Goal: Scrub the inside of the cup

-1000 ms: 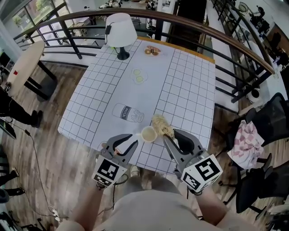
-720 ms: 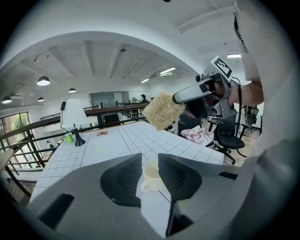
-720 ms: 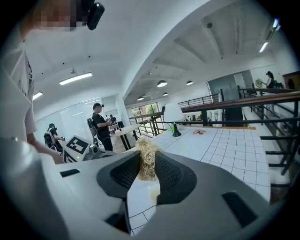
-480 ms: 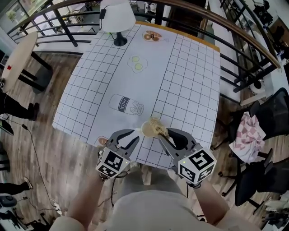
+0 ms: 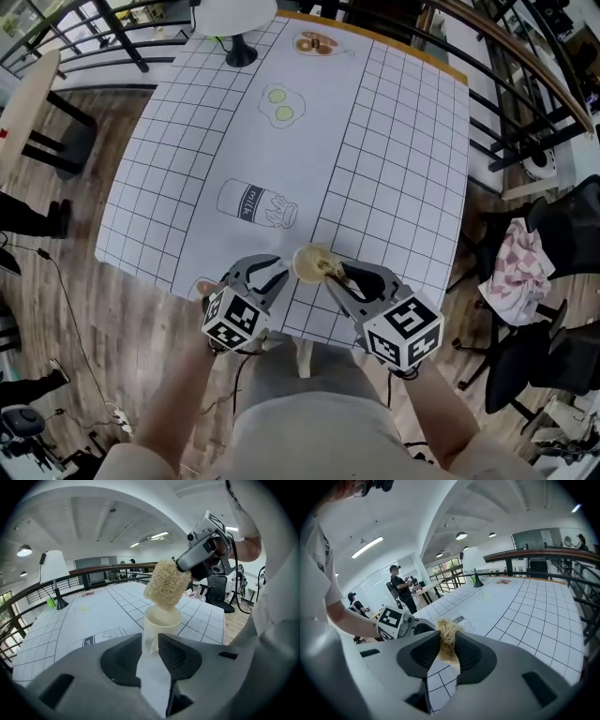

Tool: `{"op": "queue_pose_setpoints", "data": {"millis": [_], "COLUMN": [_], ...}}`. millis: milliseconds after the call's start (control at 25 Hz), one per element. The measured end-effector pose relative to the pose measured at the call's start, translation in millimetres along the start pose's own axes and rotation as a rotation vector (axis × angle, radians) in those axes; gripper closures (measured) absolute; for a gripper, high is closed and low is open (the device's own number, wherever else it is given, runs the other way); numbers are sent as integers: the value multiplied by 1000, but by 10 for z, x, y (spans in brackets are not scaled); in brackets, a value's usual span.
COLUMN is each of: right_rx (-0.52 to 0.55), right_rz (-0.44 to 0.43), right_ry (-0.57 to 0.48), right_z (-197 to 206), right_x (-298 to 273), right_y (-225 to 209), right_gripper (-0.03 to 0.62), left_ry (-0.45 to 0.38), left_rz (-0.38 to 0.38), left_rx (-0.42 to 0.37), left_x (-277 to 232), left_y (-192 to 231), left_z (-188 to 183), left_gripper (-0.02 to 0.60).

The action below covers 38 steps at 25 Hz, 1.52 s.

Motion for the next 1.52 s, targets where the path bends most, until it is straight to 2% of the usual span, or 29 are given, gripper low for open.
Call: {"op": "queue_pose_setpoints", "data": {"millis": [120, 200, 240, 320, 400, 480, 760, 1040, 1160, 1400, 1520], "right_rx": [-19, -27, -22, 4, 13, 27, 260, 320, 286, 249, 284], "right_rz": [-2, -5, -11, -34, -50, -49, -2, -1, -52, -253, -275], "right_ry": [21, 37, 56, 121, 177, 232, 473, 602, 626, 617, 613], "right_z": [53, 83, 110, 184, 215, 207, 309, 482, 532, 368, 252], "right_x": [-76, -99, -112, -153, -206, -271, -655, -929, -944, -754, -608], "right_y": [-41, -50, -52, -66, -114, -155, -159, -207, -204, -81, -12], "right_gripper": [494, 494, 494, 494, 494, 494, 494, 494, 500, 508, 510], "left_ry": [5, 8, 12, 19, 20, 15, -21, -32, -30, 27, 20], "left_rz": [36, 54, 61, 69, 72, 75, 79, 100, 102, 91, 89], "left_rx": [-19, -61, -93, -154, -178, -176, -156, -100, -79, -64, -78], "left_x": [-120, -185, -208, -224, -222, -218, -183, -172, -172, -169, -165], "left_y": [16, 16, 14, 8, 4, -11, -71, -96, -93, -84, -112], "left_z": [51, 68, 76, 81, 78, 74, 97, 110, 114, 121, 121], "left_gripper": [472, 476, 502, 511, 514, 515, 522, 525, 525, 525, 525]}}
Point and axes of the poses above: the fingertips, and each gripper's own axes: x backward along the fingers, y to its left, z out of its underside, the point moved 2 cm from there along x, backward along the fingers, and after that the axes turned 2 degrees about -x, right-handed, at the moved point
